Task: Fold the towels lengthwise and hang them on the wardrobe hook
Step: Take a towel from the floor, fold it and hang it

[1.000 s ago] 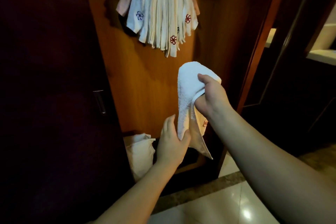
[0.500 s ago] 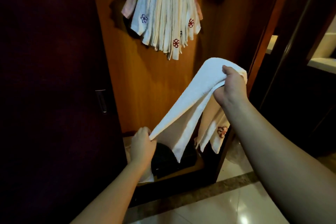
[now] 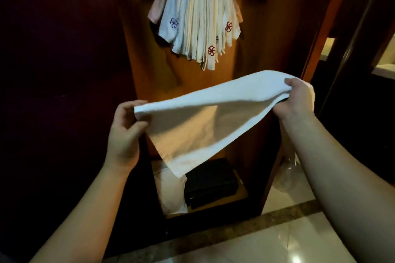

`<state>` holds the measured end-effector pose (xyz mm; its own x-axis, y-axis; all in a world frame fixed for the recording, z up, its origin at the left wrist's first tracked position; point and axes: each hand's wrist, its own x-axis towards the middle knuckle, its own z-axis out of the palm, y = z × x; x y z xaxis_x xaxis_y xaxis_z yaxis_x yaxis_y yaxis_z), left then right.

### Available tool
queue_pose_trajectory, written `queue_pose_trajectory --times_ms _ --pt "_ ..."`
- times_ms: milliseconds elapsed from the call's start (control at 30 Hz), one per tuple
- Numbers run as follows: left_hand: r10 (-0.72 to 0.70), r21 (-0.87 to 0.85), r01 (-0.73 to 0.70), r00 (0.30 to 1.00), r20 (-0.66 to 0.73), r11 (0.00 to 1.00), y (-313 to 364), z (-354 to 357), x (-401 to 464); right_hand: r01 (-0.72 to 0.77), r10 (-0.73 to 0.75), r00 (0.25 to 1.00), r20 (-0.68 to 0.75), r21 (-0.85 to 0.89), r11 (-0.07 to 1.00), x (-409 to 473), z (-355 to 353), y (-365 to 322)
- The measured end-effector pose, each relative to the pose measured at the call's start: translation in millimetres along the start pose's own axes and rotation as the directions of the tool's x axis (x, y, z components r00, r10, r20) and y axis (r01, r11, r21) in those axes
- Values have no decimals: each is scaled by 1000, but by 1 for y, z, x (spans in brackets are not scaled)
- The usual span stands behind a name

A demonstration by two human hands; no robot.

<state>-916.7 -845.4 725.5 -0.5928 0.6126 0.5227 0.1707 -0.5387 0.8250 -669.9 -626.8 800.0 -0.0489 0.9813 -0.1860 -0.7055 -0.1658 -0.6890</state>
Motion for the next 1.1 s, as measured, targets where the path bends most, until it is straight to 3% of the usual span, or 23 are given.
queue_pose_trajectory --times_ms 33,67,133,167,200,267,333,400,433,467,500,567,667,800,933,1100 --pt "-67 -32 69 995 71 997 1 2 -1 1 -1 1000 16 19 1000 1 0 -1" --pt "-150 41 146 980 130 988 -3 5 -5 2 -3 999 39 23 1000 1 0 -1" --pt "-296 351 225 941 165 909 -15 7 -15 -11 11 997 79 5 1000 -1 -1 -1" --pt "-315 415 233 939 141 880 -18 4 -20 -19 19 997 80 -6 1000 -3 -2 0" --pt "-279 404 221 956 91 888 -18 -1 -22 -25 26 997 67 -12 1000 -5 -4 1" --pt "-147 201 155 988 -51 967 -6 -8 -16 -40 41 999 27 -12 999 -5 -7 3" --pt "-69 37 79 976 -206 996 2 4 -6 -75 75 997 14 -5 997 -7 -8 5" --pt "-9 242 136 886 -463 961 7 15 -6 -96 96 995 33 -9 995 -8 -7 9" --pt "-77 253 212 886 -457 944 6 11 -10 -99 99 994 38 -9 995 -7 -6 11" --pt "-241 191 326 898 -369 926 11 13 -13 -99 99 994 36 -7 995 -5 -7 12" --pt "-288 148 312 943 -166 938 3 13 -14 -99 100 995 30 -10 995 -5 -8 13" --pt "-304 106 295 949 85 950 -1 1 -12 -99 99 995 4 -13 995 -2 -13 14" --pt "-243 -10 245 965 98 969 -5 -16 -12 -97 97 995 -30 -15 995 4 -20 16" --pt "-340 -154 358 931 132 921 -20 -23 -16 -105 106 994 -33 39 994 6 -20 20" --pt "-399 -352 460 886 235 815 -26 -30 -21 -115 115 993 1 112 987 3 -19 23" --pt "-538 -481 549 824 177 683 -44 -29 -26 -117 108 992 66 148 982 -1 -15 23"
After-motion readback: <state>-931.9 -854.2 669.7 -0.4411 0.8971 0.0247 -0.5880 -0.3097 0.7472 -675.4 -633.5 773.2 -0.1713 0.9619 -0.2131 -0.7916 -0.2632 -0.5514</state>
